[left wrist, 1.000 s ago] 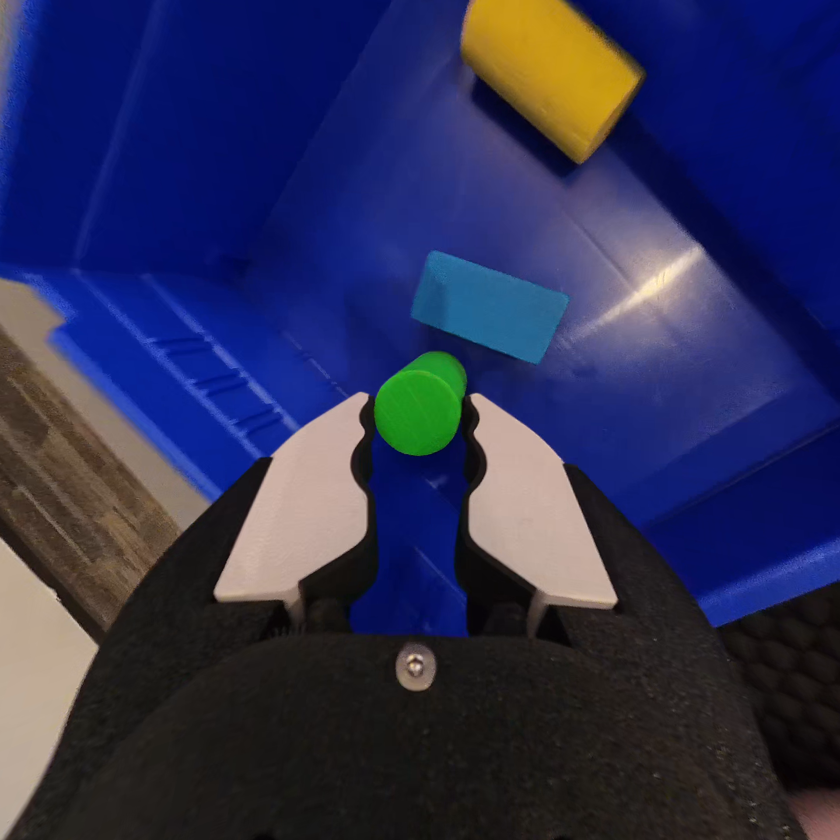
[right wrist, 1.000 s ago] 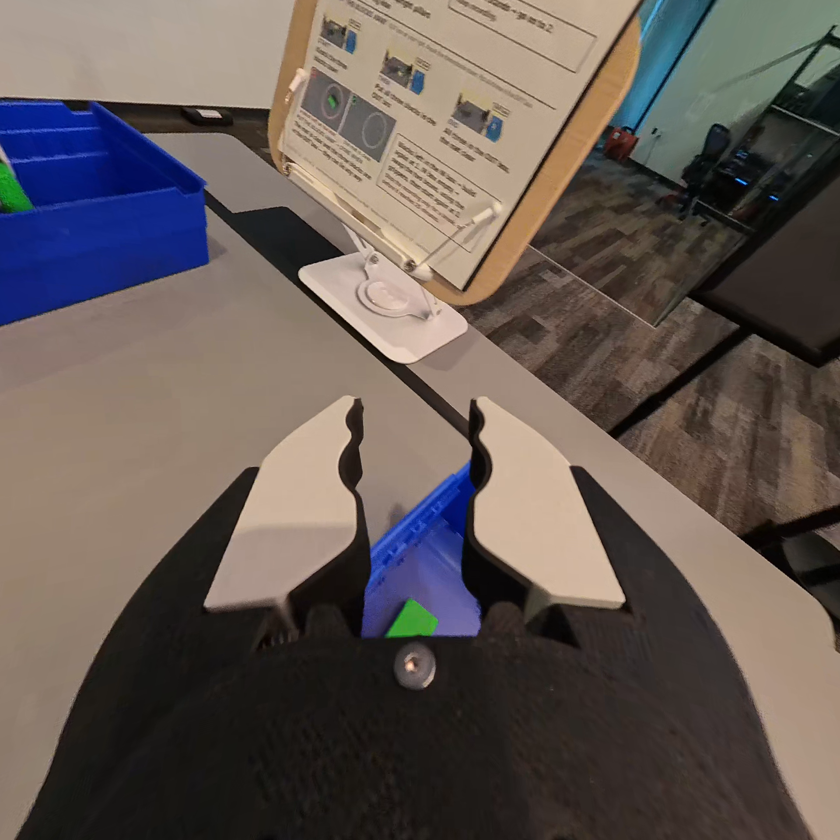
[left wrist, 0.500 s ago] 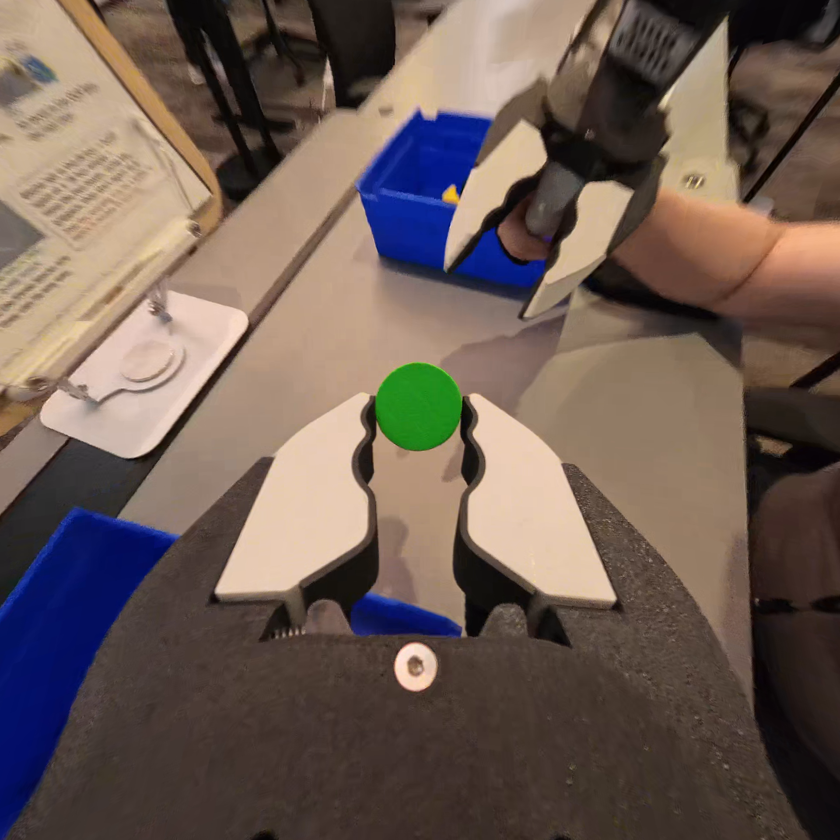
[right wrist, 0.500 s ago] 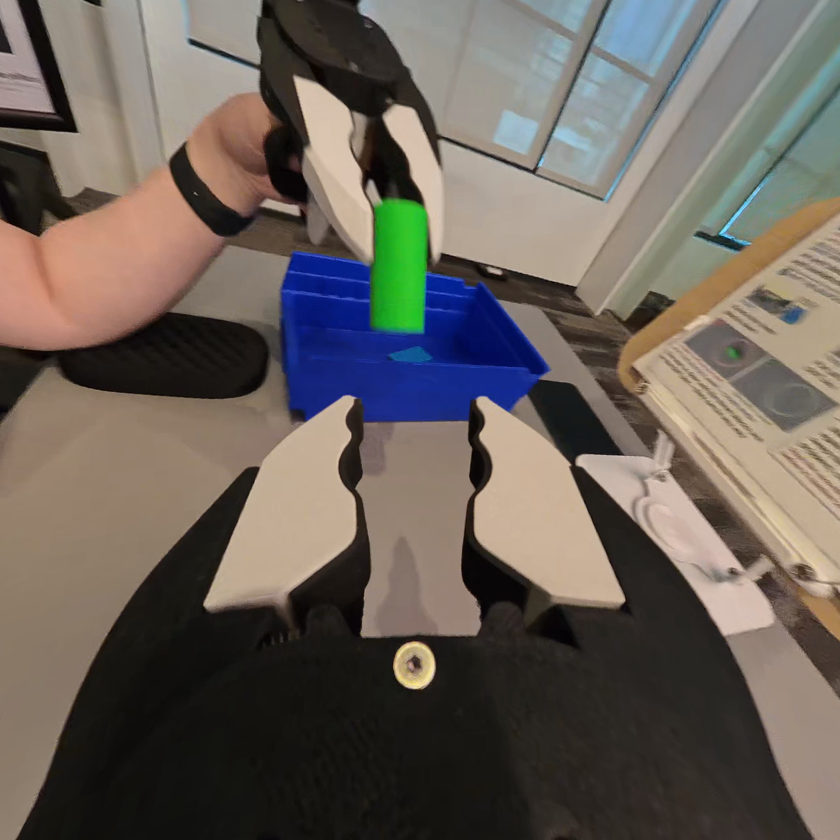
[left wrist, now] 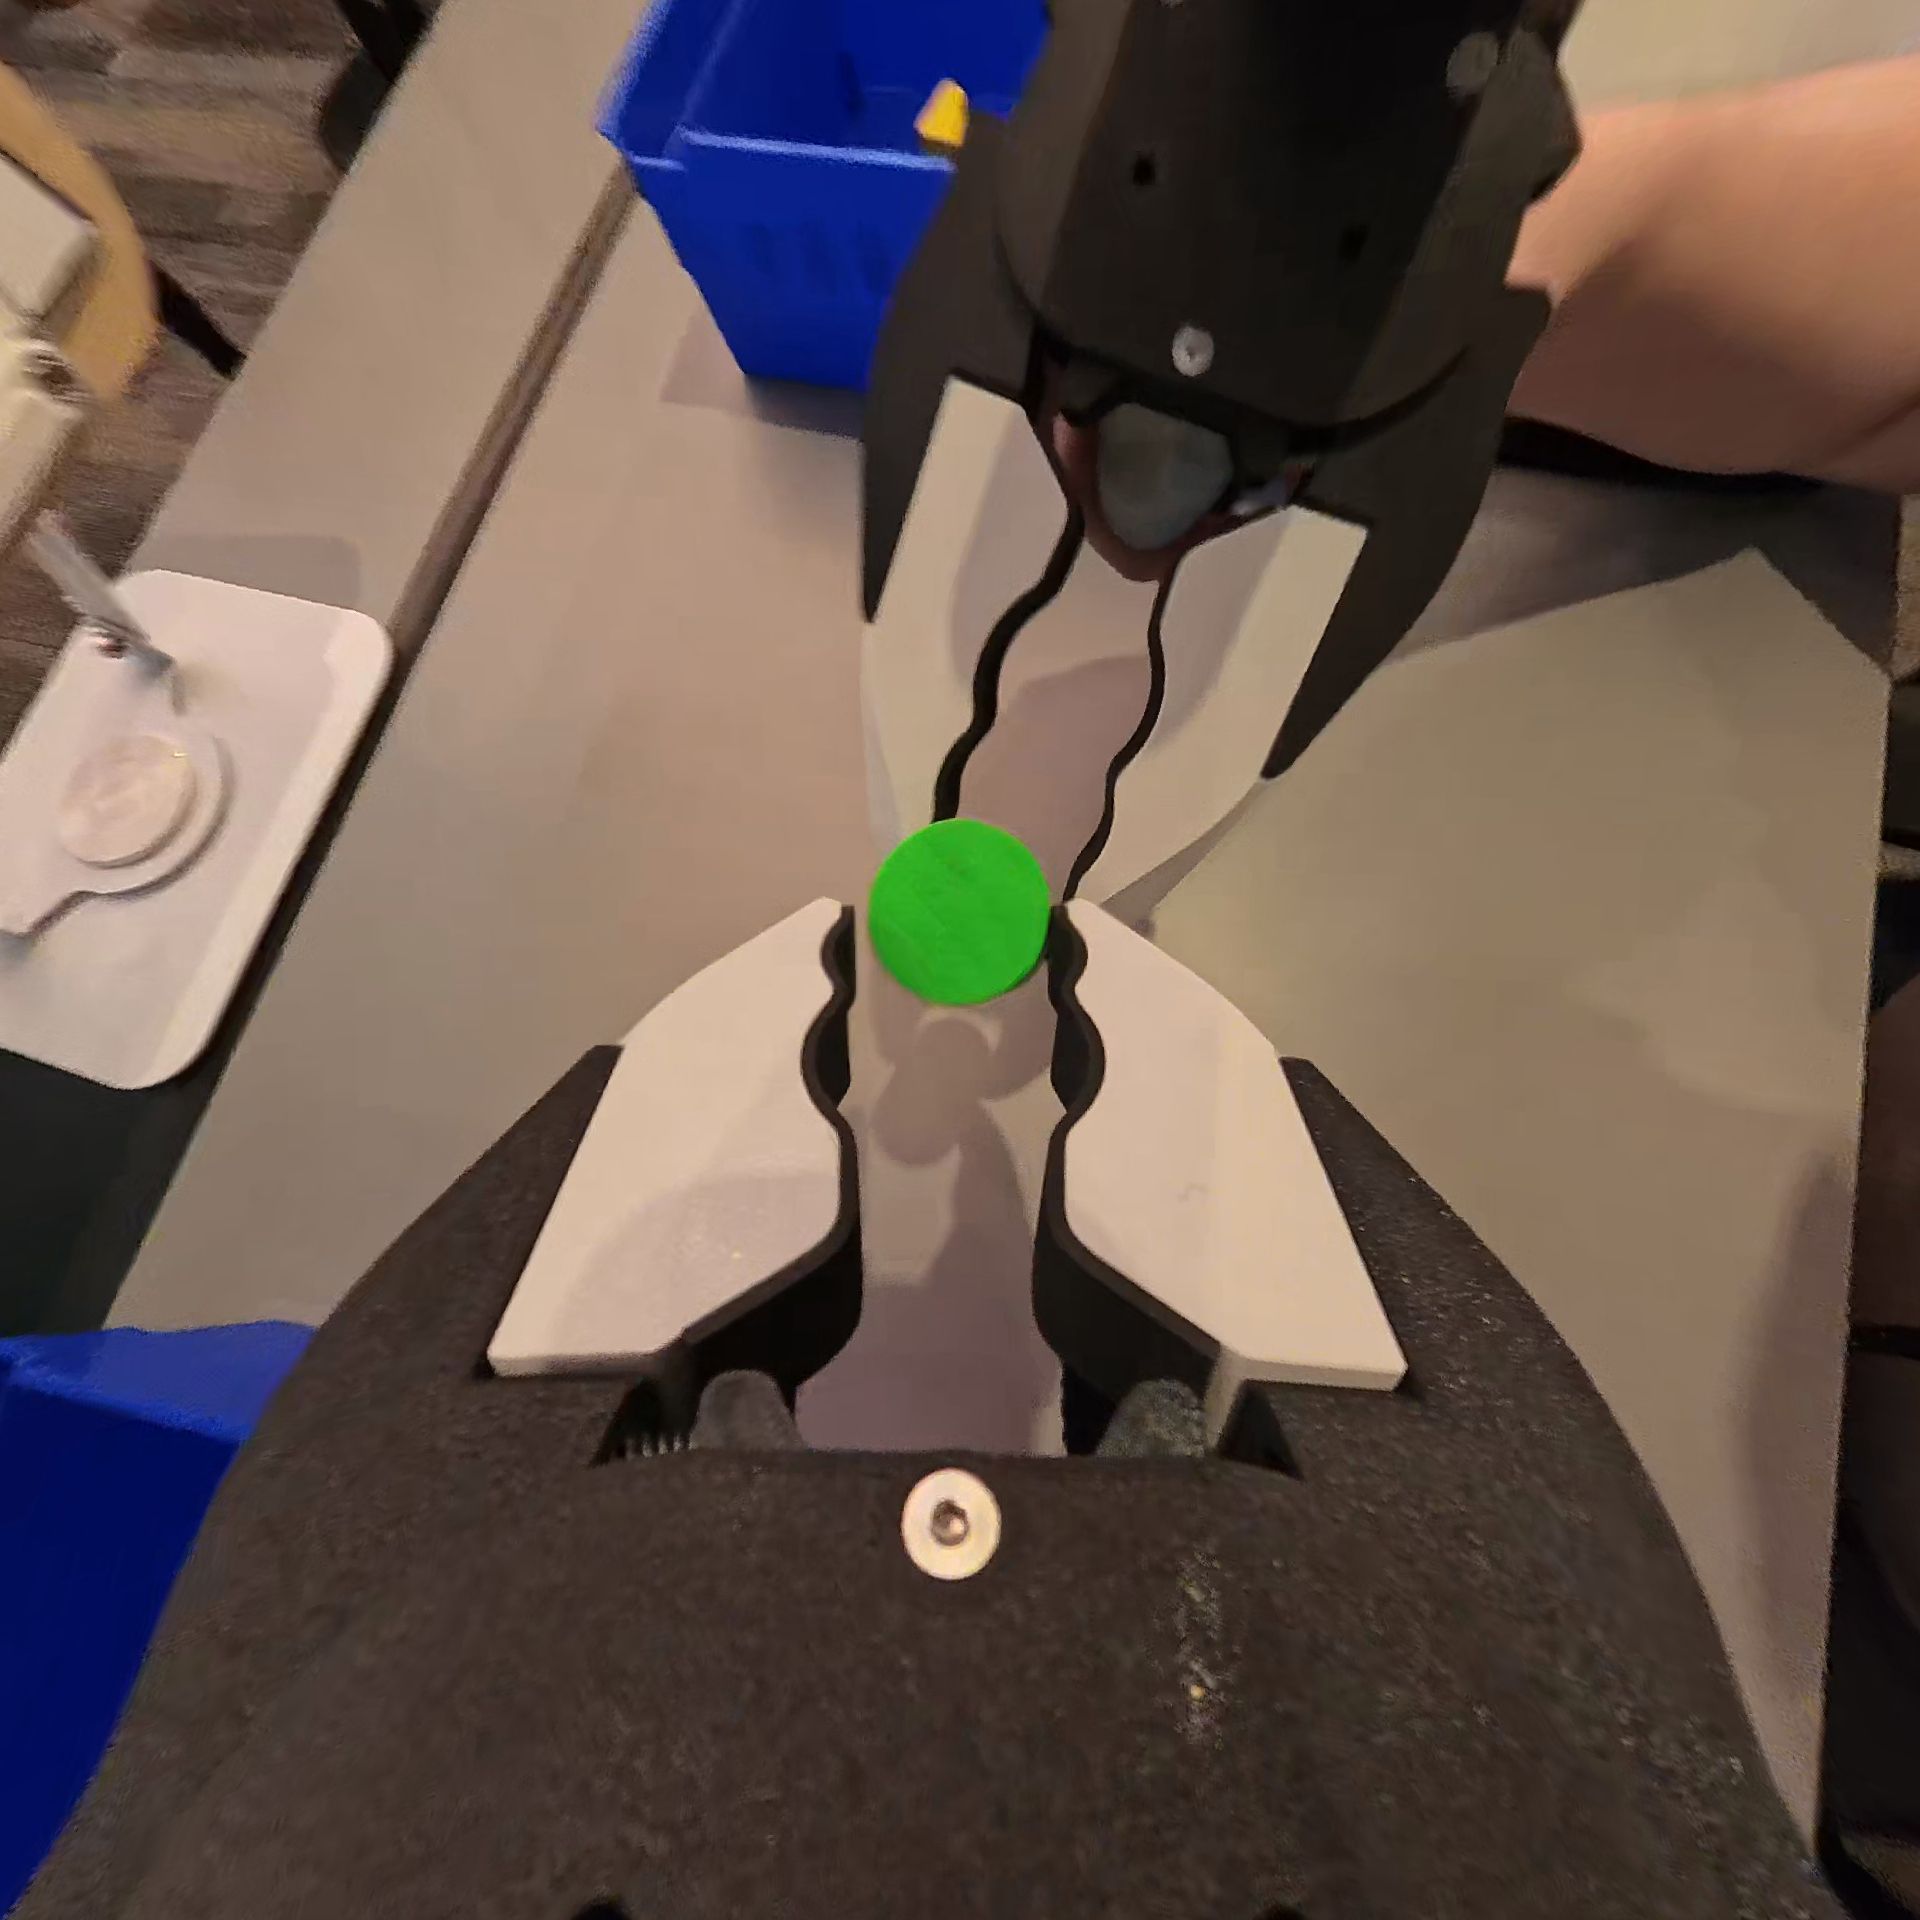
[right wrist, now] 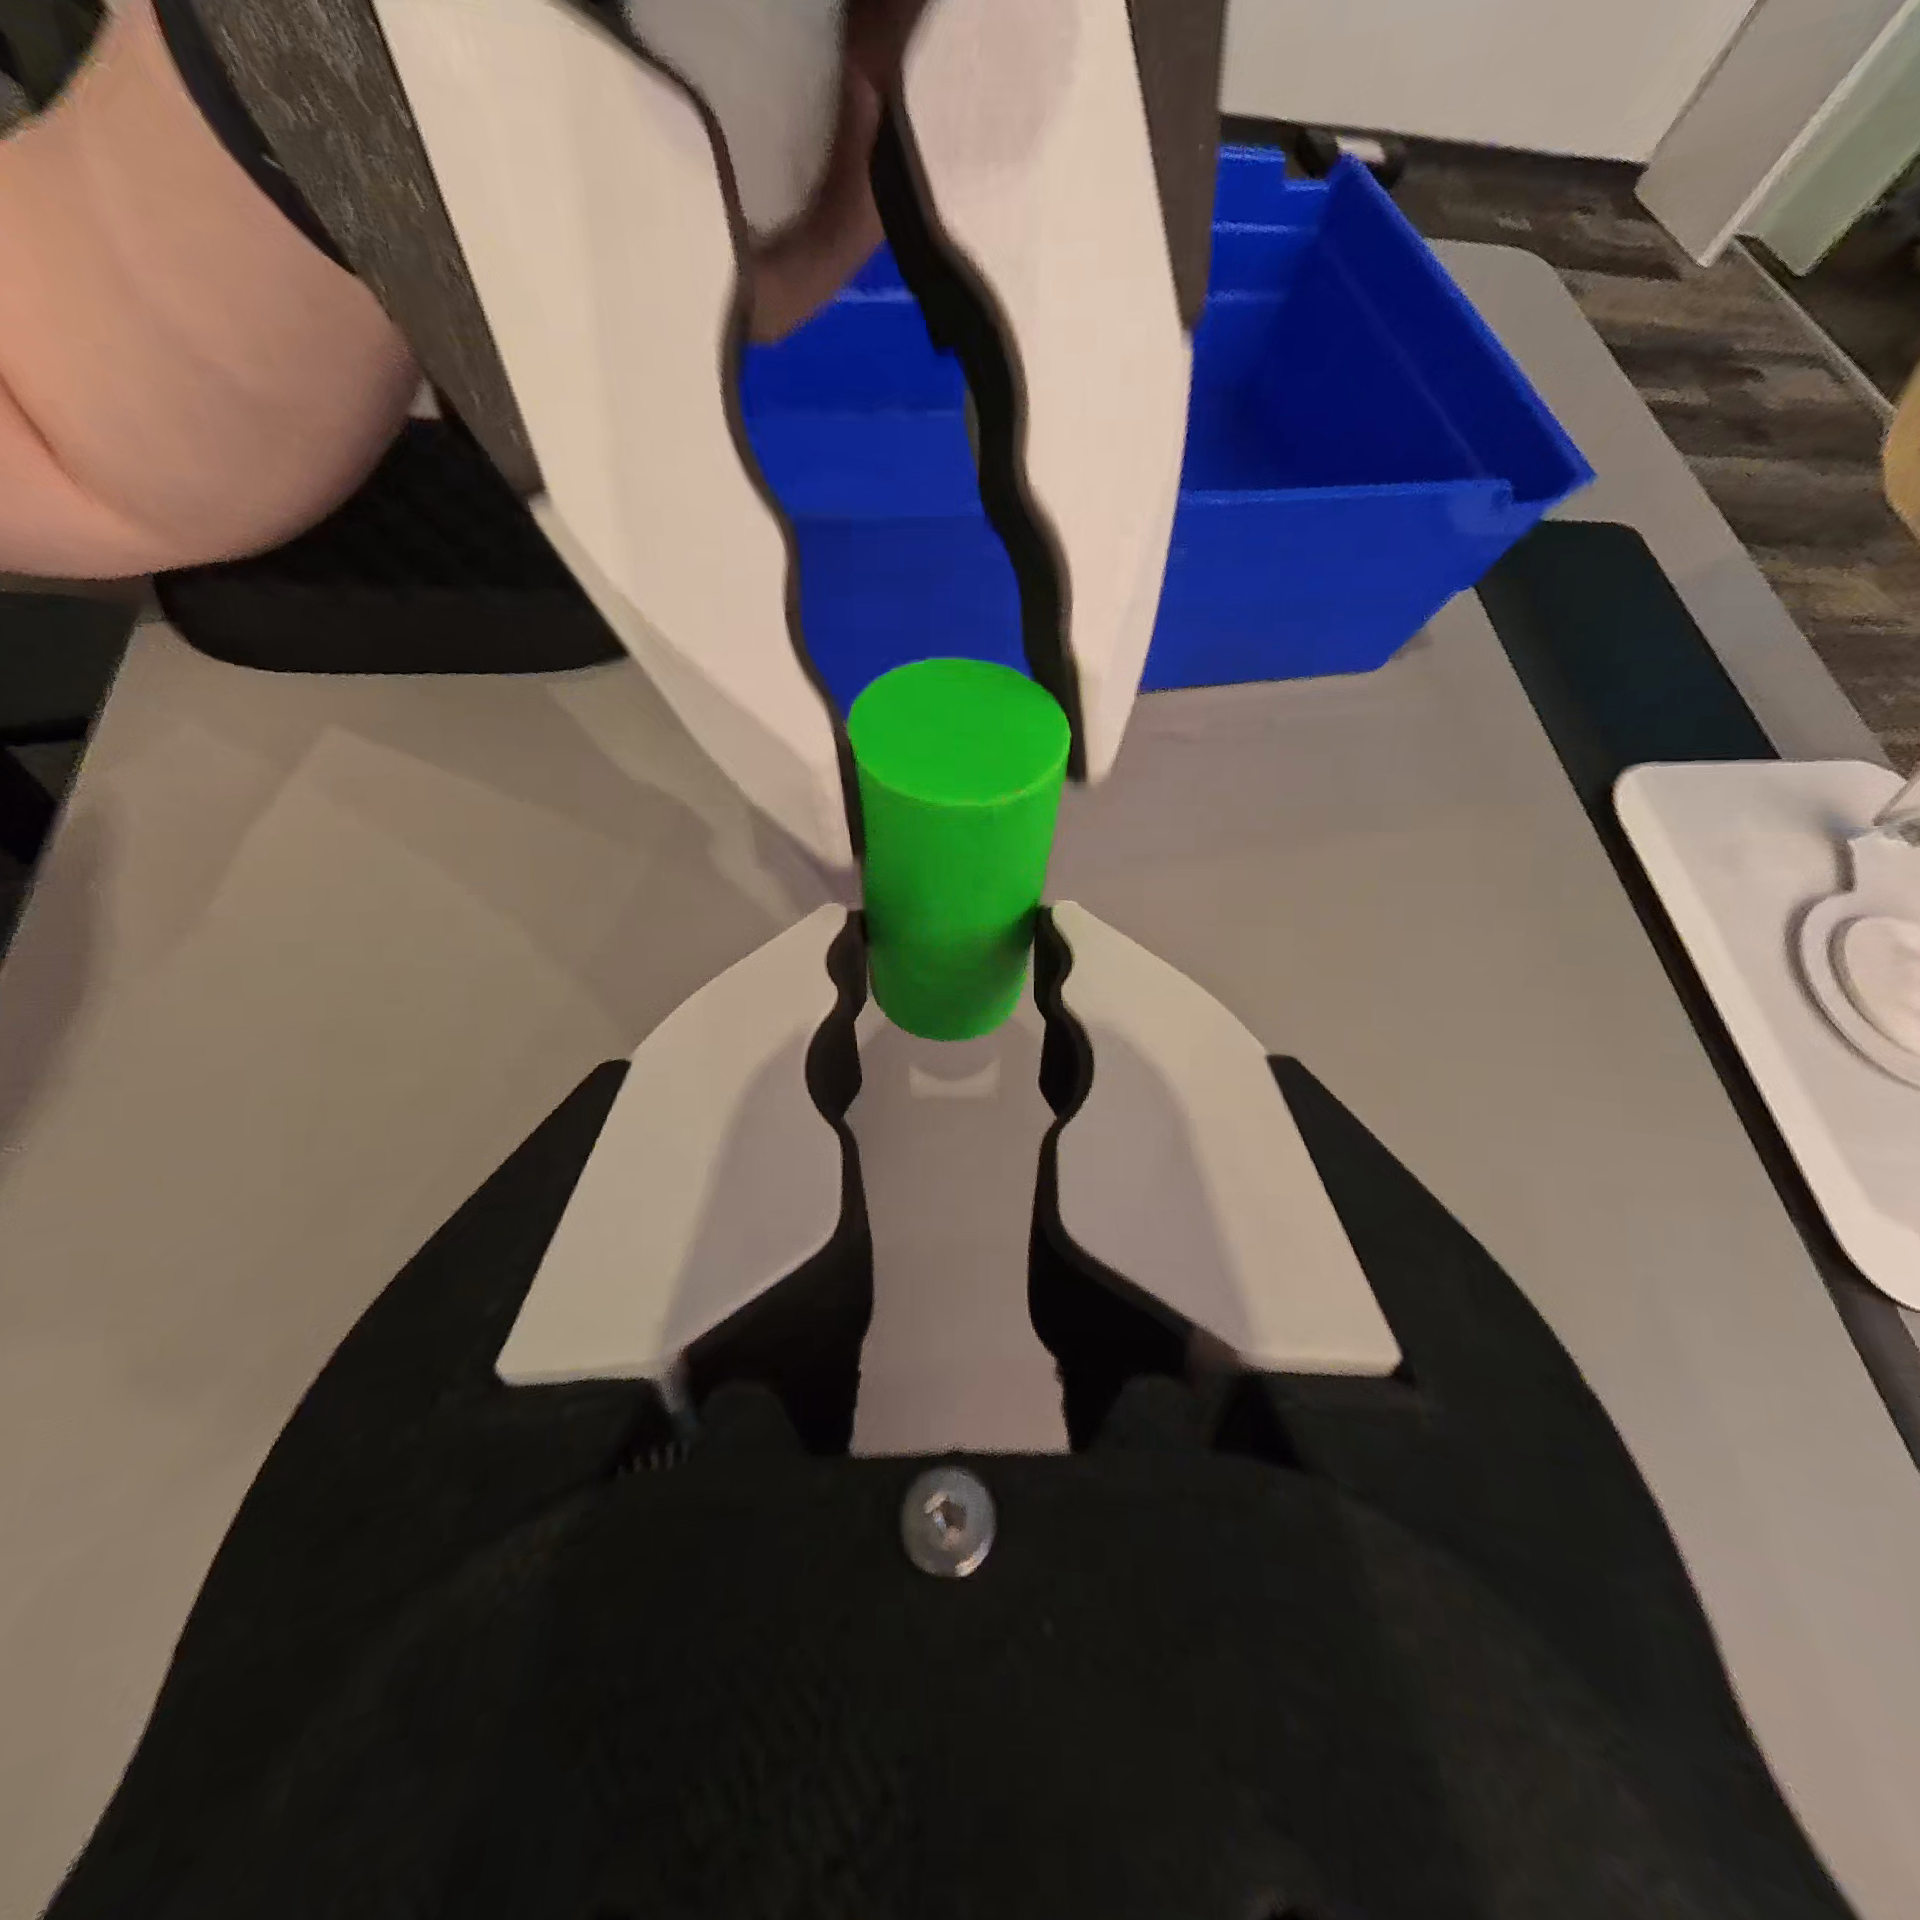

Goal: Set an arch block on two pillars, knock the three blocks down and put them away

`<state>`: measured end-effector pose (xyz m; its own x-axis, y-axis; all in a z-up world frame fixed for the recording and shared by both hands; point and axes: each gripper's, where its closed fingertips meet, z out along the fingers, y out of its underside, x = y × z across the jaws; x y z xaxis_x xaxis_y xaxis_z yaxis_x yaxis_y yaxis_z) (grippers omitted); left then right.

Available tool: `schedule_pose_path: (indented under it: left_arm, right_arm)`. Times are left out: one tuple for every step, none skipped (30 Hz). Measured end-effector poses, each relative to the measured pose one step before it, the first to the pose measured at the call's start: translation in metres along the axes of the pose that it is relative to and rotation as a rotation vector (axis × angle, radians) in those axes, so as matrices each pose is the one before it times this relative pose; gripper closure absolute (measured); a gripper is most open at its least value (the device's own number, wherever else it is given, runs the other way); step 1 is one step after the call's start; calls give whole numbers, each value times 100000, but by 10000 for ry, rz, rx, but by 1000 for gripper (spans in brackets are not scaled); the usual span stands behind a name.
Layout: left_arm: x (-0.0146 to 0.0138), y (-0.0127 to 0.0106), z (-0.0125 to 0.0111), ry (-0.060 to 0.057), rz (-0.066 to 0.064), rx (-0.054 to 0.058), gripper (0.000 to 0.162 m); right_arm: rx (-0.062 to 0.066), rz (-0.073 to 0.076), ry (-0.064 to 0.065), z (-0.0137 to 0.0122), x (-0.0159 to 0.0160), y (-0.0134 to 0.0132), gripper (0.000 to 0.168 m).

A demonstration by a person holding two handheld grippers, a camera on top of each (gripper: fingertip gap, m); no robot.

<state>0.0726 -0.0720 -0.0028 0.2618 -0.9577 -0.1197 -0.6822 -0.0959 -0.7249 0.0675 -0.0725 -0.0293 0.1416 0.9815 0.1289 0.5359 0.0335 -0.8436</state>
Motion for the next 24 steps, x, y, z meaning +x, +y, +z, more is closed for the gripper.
schedule_pose_path:
  left_arm:
    - [-842,-231,-599,-215,-196,306,125]
    - [-1087,-84,-843,-252,-261,297,124]
    - [-1475,61,-1039,-383,-324,254,121]
    - [-1949,212,-1150,-582,-370,214,115]
    - [-2399,439,-1145,-760,-433,157,108]
    - [-2580,653,-981,-795,-480,73,102]
    - [-2359,825,-715,-609,-384,-23,100]
    - [-2063,931,-394,-412,-364,-27,101]
    - [-1586,1013,-27,-145,-455,-33,101]
    - [-1024,1141,296,150,-426,-164,100]
    - [-893,1224,546,145,-329,-333,101]
    - [-1055,1284,709,-102,-399,-490,102]
    - [-1093,1108,768,-256,-457,-527,102]
    - [-1200,822,756,-434,-554,-431,106]
    - [-867,486,767,-291,-559,-230,107]
    - [-169,300,793,106,-455,-102,107]
    - [-75,345,787,162,-476,-124,107]
    - [-445,437,759,-71,-448,-213,106]
    - [-491,468,707,-170,-233,-266,104]
    - [-400,482,668,-197,-86,-252,102]
    - [-352,300,587,-201,-65,-139,102]
    - [-256,223,497,-152,-86,-110,101]
    - [-76,202,460,-62,-73,-112,102]
    - [66,210,391,15,-26,-128,101]
  right_arm:
    - [-141,39,179,81,652,612,136]
    - [-159,109,196,137,770,764,136]
    - [-58,263,331,182,1072,730,136]
    - [40,471,424,238,1329,678,136]
    - [121,645,429,295,1431,646,136]
    - [129,725,359,338,1375,666,137]
    - [-4,638,236,388,1179,809,137]
    - [-85,444,260,395,1134,883,137]
    - [-55,272,323,360,1127,795,137]
    - [-67,106,276,357,992,748,137]
    - [-147,52,181,371,791,780,137]
    - [-143,85,73,353,579,686,137]
    - [-65,191,91,249,530,483,137]
    - [12,272,92,167,448,299,137]
    - [64,399,93,110,326,187,137]
    - [154,426,-19,86,41,34,137]
    - [129,330,-96,94,-167,-1,137]
    - [25,127,-22,107,-124,79,137]
    - [-15,-100,92,83,0,57,137]
    - [-14,-237,125,84,36,19,137]
    - [-45,-212,184,91,143,83,137]
    - [-51,-102,215,122,214,120,137]
    - [-117,-112,32,136,-6,235,137]
    - [-116,-74,-12,129,-71,259,136]
